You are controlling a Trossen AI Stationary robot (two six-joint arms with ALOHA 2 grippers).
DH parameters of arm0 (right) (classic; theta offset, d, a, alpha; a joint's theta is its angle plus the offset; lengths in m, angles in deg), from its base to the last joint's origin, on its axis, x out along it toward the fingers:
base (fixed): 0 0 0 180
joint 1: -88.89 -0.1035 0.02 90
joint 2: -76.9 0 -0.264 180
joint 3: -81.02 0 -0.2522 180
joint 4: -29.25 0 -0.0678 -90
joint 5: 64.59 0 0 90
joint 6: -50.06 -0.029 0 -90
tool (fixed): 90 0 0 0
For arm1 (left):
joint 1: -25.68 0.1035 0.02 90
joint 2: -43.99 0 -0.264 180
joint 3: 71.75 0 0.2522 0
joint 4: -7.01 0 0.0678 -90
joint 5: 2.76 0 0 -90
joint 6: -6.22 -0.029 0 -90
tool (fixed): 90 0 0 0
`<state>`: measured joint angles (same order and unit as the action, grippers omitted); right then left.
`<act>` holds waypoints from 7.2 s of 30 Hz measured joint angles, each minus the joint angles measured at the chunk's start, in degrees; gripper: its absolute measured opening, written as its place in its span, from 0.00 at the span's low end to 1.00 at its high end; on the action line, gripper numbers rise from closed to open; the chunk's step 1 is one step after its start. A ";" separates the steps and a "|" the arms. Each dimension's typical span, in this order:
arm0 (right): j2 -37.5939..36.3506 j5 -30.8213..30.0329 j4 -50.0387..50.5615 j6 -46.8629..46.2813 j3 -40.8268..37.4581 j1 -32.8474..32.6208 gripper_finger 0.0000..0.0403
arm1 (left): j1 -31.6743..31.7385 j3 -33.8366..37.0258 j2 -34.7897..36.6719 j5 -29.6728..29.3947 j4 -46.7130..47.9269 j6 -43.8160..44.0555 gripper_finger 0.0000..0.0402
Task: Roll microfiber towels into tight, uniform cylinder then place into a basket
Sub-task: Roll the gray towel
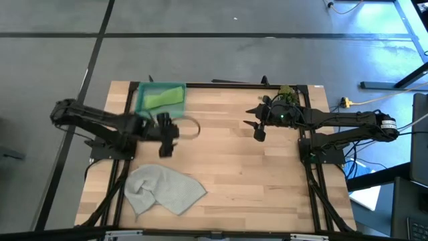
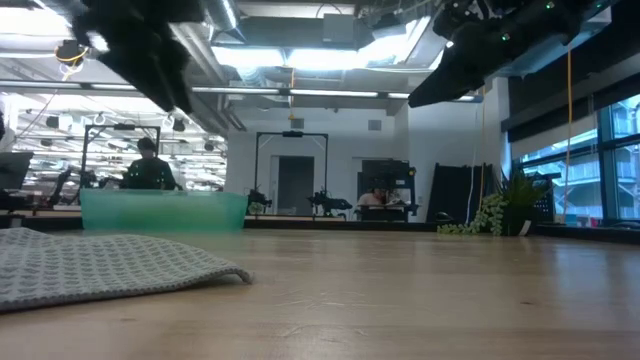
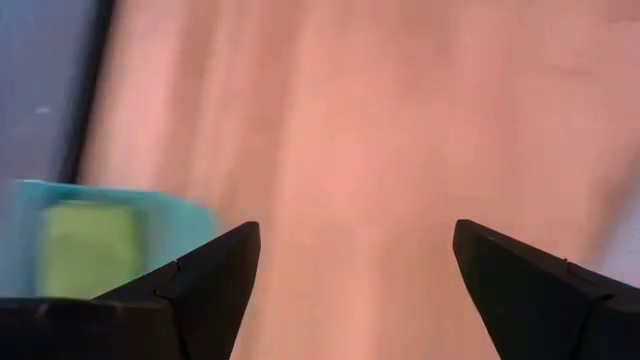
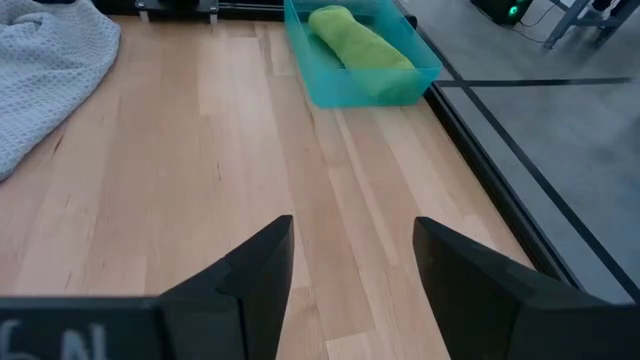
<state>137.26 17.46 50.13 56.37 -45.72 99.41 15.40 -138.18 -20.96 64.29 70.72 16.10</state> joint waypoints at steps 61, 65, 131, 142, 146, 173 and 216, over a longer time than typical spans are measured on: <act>-0.02 23.10 2.68 9.11 -1.75 -1.62 0.51 | -1.02 -0.28 -34.32 5.48 -29.38 6.99 0.82; -0.02 23.15 2.17 9.09 -3.42 -2.64 0.51 | -2.76 -2.21 -31.82 2.68 -27.25 6.83 0.81; 42.90 9.23 -17.90 -5.89 4.36 -7.56 0.03 | -30.42 -2.60 -30.15 -12.48 -25.04 36.55 0.82; 24.04 7.29 -14.41 -4.50 4.48 0.00 0.01 | -30.25 -2.64 -30.14 -12.45 -24.61 37.84 0.82; 21.52 5.44 -14.06 -4.63 4.46 2.85 0.01 | -29.28 -2.64 -31.00 -14.49 -24.52 39.04 0.81; 21.44 6.56 -14.51 -4.75 4.48 3.34 0.01 | -11.85 -2.60 -41.69 -17.84 -37.69 9.15 0.81; 21.40 7.41 -14.73 -8.09 4.57 15.70 0.33 | -27.77 -2.86 -42.31 -10.06 -27.12 18.47 0.81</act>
<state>158.66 24.87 35.40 48.28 -41.15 115.11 -12.37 -141.04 -63.27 54.23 43.60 34.58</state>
